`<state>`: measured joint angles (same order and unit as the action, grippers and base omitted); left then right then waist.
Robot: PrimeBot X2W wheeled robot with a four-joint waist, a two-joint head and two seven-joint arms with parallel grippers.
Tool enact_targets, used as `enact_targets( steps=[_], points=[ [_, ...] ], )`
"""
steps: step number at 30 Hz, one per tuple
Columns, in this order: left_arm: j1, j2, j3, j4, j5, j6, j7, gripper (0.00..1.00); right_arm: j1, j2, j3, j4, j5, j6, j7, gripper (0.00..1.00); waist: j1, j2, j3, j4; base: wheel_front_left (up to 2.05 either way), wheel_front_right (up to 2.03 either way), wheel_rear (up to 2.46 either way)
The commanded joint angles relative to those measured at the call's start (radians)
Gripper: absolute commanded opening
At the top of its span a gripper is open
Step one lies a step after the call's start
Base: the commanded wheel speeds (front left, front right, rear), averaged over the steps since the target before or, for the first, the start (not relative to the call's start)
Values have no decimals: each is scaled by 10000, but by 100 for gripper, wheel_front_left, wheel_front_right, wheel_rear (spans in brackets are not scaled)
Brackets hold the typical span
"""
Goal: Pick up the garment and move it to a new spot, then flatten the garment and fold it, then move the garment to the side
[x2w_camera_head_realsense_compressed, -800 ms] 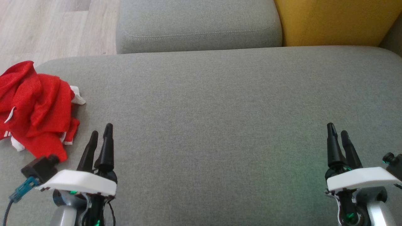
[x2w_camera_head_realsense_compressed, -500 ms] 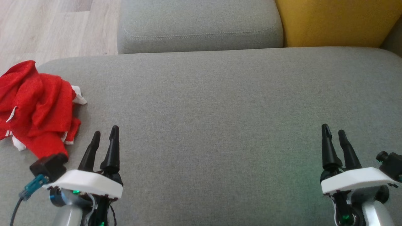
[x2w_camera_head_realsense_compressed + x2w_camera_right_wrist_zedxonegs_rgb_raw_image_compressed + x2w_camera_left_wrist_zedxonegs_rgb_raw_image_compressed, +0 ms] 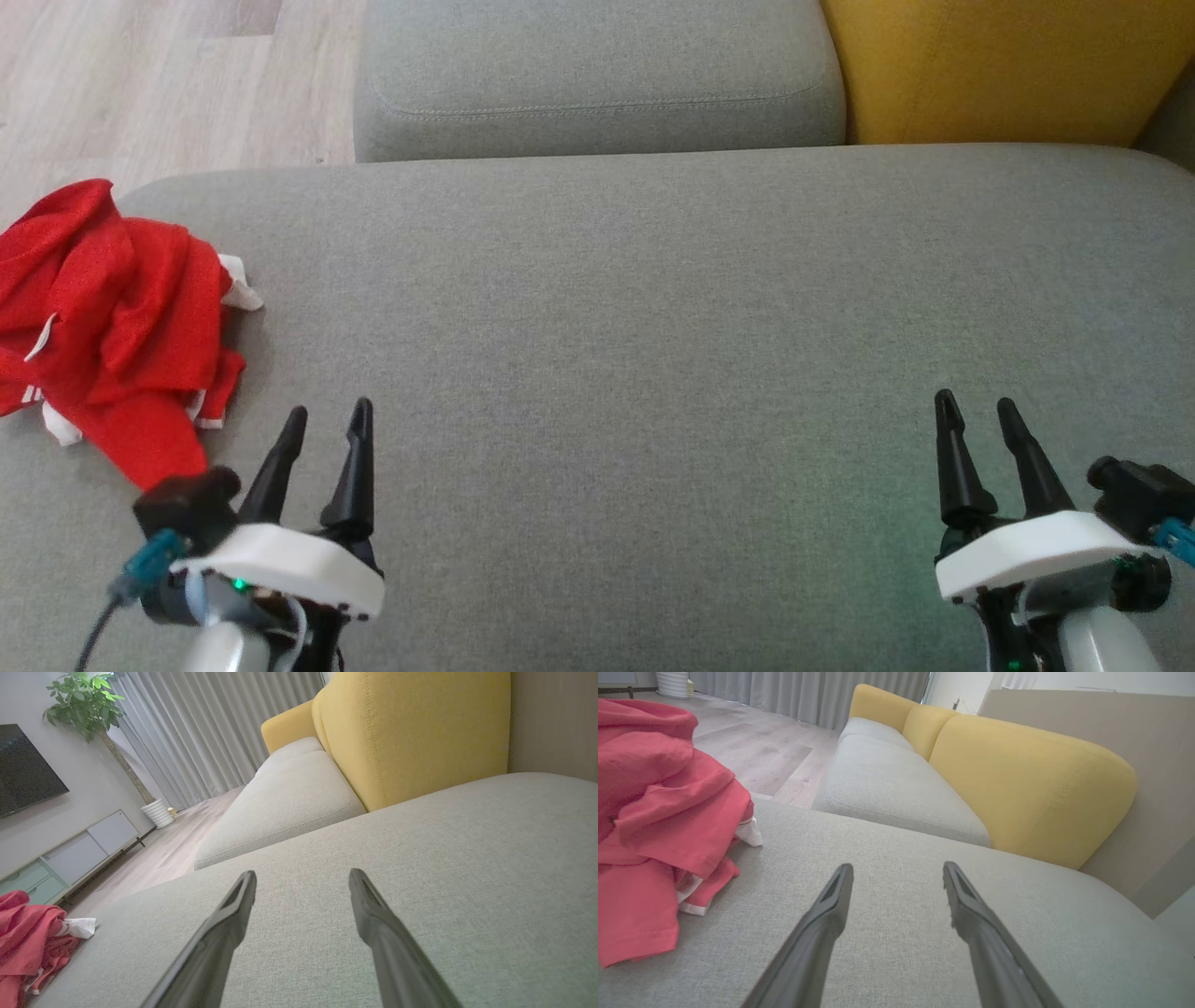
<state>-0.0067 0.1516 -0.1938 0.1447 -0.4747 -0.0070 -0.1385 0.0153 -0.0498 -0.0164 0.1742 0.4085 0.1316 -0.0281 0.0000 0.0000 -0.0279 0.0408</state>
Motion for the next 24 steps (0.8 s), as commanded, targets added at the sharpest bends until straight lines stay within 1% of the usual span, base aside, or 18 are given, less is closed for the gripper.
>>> enact_targets(
  steps=[1, 11, 18, 24],
  points=[
    [-360, 222, 161, -303, 263, 54, -140, 100, -242, -55, 155, -355, -278, -7, -163, 100, 0, 0, -5, 2, 0, 0, 0],
    [-211, 450, -236, -253, 1423, 389, -432, 100, -101, -14, 183, -355, -1589, -7, -300, 100, 0, 0, -45, 37, 0, 0, 0],
    [-171, 573, -471, -221, 2160, 537, -637, 100, -19, -1, 184, -392, -2408, -8, -411, 100, 0, 0, -56, 66, 0, 0, 0],
    [-128, 610, -593, -136, 2705, 632, -813, 100, 39, 0, 181, -441, -2834, -8, -516, 100, 0, 0, -67, 75, 0, 0, 0]
  ],
)
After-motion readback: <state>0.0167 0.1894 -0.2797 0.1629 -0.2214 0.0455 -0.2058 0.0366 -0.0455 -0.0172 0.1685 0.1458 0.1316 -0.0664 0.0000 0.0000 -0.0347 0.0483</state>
